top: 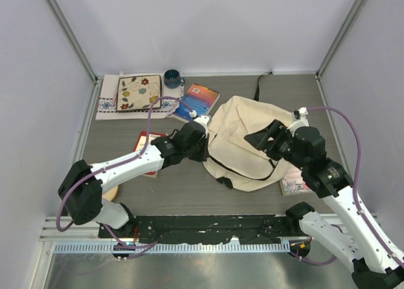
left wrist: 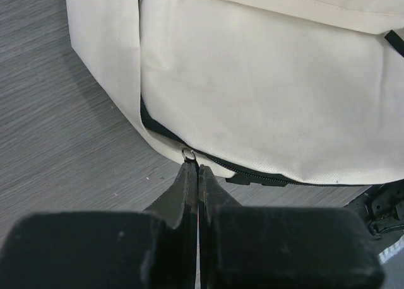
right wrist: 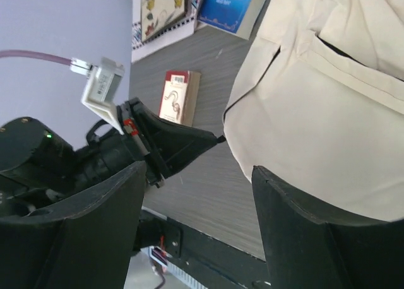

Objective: Pack the student bag
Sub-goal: Unzip the student bag at the center of the board.

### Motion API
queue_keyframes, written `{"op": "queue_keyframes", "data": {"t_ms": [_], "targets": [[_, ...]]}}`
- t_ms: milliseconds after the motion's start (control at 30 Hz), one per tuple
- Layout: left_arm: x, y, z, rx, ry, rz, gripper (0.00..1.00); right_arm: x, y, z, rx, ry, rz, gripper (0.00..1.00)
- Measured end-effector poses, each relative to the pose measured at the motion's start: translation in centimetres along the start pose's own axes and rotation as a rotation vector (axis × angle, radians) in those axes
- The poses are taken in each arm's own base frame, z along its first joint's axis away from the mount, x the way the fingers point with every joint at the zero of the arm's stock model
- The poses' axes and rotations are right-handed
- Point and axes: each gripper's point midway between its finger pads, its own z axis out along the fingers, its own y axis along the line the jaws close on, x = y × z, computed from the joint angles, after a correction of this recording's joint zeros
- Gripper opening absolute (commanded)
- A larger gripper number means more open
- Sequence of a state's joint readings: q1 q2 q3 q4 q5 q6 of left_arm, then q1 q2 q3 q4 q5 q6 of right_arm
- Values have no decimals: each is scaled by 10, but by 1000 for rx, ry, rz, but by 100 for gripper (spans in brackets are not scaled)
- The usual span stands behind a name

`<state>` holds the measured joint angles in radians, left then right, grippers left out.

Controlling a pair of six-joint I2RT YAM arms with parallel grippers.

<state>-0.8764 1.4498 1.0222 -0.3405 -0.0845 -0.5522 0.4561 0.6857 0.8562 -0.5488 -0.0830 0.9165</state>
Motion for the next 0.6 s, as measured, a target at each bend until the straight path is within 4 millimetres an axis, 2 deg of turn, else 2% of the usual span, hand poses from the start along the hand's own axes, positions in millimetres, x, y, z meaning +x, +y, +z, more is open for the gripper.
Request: {"op": "queue_keyframes", "data": {"t_ms": [233, 333, 467, 600], "targets": [[-3, -1, -4, 6, -11, -2, 0, 25, -20, 24, 43, 147, -230, 71], [-1, 0, -5, 0, 0, -5, 0, 49, -27, 36, 56, 231, -368, 72], [-2, -1, -6, -1, 1, -17, 0, 74, -29, 39, 45, 274, -568, 73], [-5, -3, -6, 0, 2, -24, 0, 83, -29, 43, 37, 263, -712, 74]]}}
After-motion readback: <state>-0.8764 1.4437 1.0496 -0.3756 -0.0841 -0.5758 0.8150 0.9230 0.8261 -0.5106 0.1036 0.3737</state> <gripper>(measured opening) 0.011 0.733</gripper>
